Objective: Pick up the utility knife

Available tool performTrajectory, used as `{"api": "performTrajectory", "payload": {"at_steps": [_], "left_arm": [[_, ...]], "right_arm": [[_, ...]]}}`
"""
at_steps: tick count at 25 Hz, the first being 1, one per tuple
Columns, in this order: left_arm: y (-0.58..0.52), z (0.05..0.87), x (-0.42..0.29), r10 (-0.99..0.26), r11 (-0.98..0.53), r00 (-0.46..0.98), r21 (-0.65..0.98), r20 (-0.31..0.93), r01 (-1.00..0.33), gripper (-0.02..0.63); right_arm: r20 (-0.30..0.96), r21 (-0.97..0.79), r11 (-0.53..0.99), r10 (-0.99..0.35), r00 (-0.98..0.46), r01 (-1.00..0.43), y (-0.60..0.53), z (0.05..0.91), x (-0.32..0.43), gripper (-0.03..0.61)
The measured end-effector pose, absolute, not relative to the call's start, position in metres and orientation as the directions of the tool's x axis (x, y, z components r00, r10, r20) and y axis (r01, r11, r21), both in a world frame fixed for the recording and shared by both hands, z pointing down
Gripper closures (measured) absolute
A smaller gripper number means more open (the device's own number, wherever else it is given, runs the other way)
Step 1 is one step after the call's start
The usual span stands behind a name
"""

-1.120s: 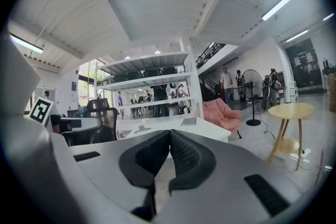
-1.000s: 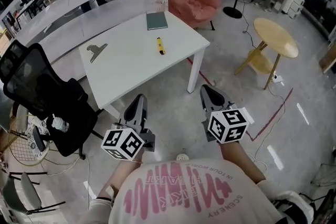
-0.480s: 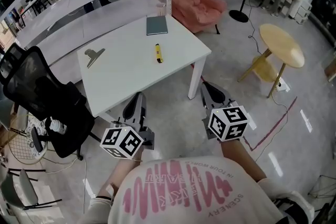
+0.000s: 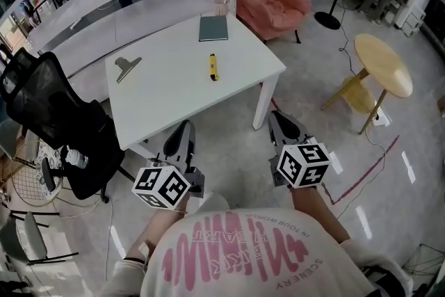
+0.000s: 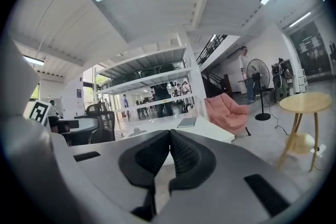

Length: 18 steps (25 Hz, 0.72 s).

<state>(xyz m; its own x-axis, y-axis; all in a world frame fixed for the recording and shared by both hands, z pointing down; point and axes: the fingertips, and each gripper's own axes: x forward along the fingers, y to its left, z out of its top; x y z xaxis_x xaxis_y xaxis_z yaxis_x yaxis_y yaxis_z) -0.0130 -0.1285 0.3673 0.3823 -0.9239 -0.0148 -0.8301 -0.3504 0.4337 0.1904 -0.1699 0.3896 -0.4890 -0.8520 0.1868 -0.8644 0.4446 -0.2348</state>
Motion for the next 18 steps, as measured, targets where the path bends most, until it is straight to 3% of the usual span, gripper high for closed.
{"api": "performTrajectory", "payload": {"at_steps": [18], "left_arm": [[-0.234,0.374,-0.015,-0.908,-0.375,0.419,0.454,-0.004,-0.809,0.589]], "right_arm": [[0.217,-0.232,0.436,-0.848,-0.483,-0.869,-0.268,0.4,0.179,0.563]]}}
